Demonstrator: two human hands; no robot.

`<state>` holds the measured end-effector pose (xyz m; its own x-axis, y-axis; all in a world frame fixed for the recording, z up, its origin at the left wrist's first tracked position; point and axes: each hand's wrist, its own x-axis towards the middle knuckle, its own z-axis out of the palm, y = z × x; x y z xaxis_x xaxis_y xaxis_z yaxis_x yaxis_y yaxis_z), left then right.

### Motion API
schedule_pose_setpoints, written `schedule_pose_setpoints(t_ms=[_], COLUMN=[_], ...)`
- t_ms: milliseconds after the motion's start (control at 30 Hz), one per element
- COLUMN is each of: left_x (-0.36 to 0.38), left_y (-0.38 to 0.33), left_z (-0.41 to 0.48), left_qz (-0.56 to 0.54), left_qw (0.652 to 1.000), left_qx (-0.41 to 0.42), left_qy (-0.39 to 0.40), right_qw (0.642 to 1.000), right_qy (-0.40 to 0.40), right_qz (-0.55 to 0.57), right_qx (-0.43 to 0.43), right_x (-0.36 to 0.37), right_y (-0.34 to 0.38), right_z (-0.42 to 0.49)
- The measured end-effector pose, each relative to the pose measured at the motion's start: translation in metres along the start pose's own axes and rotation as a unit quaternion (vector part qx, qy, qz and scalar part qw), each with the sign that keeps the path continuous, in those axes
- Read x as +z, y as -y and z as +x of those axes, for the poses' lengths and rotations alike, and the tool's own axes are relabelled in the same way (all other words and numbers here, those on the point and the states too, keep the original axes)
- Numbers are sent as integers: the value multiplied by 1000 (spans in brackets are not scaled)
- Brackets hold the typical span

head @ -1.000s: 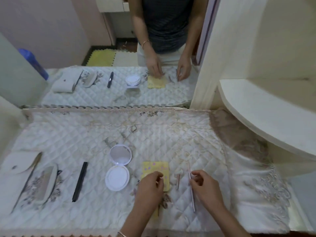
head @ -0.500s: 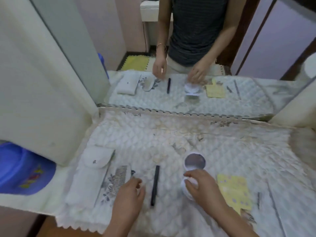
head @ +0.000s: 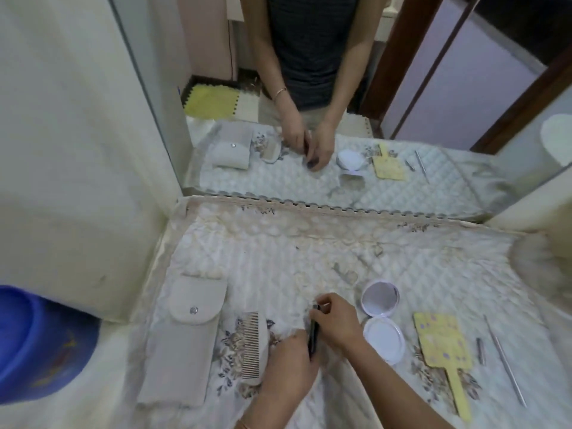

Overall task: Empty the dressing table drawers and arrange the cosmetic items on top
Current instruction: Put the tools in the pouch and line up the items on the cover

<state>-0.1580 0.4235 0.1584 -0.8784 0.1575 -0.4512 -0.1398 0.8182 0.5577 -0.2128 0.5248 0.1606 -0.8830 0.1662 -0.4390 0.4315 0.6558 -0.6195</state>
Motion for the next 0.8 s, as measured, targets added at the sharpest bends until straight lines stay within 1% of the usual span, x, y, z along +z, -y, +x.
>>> schedule_pose_setpoints(t_ms=[100, 167, 233, 300, 367, 467, 533, 633, 733, 800], left_x=[-9, -15, -17, -15, -13, -4, 2, 14, 19, 18], left_y=[5, 7, 9, 11, 8, -6, -17, -19, -17, -9], left_z=[0, -1, -9, -17, -18, -6, 2, 7, -1, -8], left_qz=[-34, -38, -55, -99, -125, -137, -125, -88, -79, -60], left_qw=[998, 997, 996, 994, 991, 990, 992, 996, 996, 995], left_qx=[33, 52, 56, 38, 15, 0, 3, 3, 3, 21], left_qy=[-38, -47, -37, -41, -46, -33, -30, -34, -42, -83], right_qw=[990, 977, 964, 958, 971, 995, 995, 988, 975, 973], right_qy=[1, -22, -88, -133, -124, -69, -54, -61, -71, -70], right_qz=[133, 206, 249, 251, 193, 35, -61, -124, -182, -188], right_qx=[43, 43, 23, -34, -73, -65, -57, -72, -101, -116], right_x=[-9, -23, -47, -77, -94, -84, -64, -47, -43, -41], right_y=[3, 9, 16, 22, 20, -3, -22, -37, -43, -45], right_z=[-2, -4, -4, -8, -17, -29, -30, -31, -29, -27])
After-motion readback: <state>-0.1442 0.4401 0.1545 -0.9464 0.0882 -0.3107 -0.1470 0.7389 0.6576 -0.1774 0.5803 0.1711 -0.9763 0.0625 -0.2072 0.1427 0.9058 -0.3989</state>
